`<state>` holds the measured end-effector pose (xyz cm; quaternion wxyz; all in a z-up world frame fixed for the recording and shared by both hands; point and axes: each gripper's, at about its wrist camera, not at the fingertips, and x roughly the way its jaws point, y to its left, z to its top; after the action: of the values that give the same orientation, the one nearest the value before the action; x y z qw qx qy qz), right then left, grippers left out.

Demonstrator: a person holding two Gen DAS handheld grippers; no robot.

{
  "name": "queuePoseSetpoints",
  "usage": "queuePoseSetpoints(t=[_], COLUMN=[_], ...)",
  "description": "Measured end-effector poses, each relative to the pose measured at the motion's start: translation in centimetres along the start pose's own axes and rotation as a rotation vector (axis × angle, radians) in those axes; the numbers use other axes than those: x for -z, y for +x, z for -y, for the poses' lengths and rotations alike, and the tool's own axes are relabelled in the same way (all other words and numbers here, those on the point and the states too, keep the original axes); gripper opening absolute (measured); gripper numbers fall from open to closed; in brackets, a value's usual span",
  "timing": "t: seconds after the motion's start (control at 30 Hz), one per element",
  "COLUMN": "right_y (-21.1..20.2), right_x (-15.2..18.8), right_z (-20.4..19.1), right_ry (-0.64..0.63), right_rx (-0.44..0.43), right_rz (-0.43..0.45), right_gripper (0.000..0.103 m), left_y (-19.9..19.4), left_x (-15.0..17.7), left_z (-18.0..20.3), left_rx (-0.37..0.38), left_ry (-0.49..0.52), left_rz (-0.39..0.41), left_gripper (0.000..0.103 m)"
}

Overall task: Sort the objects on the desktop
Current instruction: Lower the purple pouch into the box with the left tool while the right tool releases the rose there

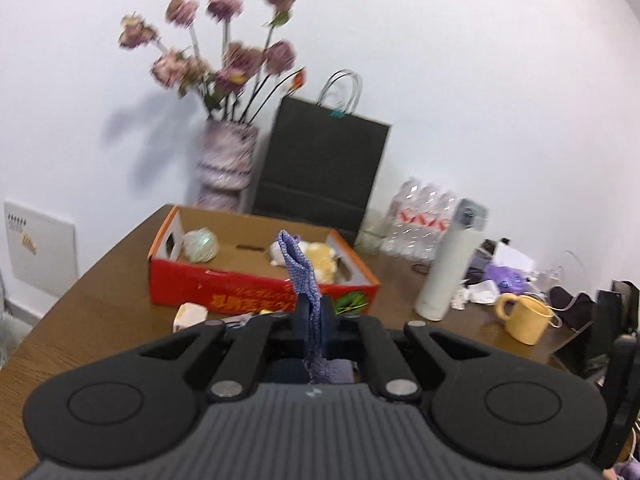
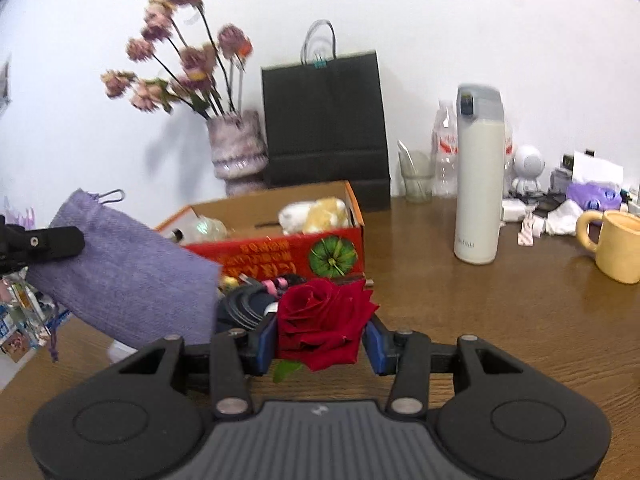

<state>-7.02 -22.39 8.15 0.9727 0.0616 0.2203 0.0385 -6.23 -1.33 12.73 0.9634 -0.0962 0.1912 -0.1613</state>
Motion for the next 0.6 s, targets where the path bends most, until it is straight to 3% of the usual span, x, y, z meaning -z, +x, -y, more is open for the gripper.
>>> queuePoseSetpoints(t=[0.33, 0.6], right_y=[-3.1, -1.0], right_x=[-1.9, -5.5], right_z=[-0.8, 0.2], right_ry=[-0.045, -0.048], right_rx=[-0.07, -0.091], right_rz=[0.069, 0.104], right_gripper=[0.044, 0.044], left_y=[-3.5, 0.1], left_x=[-1.4, -4.9], left_z=[1.2, 1.6], left_rx=[-0.005, 0.009], left_ry=[0.021, 0.052], left_rz=[0.082, 0.115], left_gripper=[0.006, 0.006])
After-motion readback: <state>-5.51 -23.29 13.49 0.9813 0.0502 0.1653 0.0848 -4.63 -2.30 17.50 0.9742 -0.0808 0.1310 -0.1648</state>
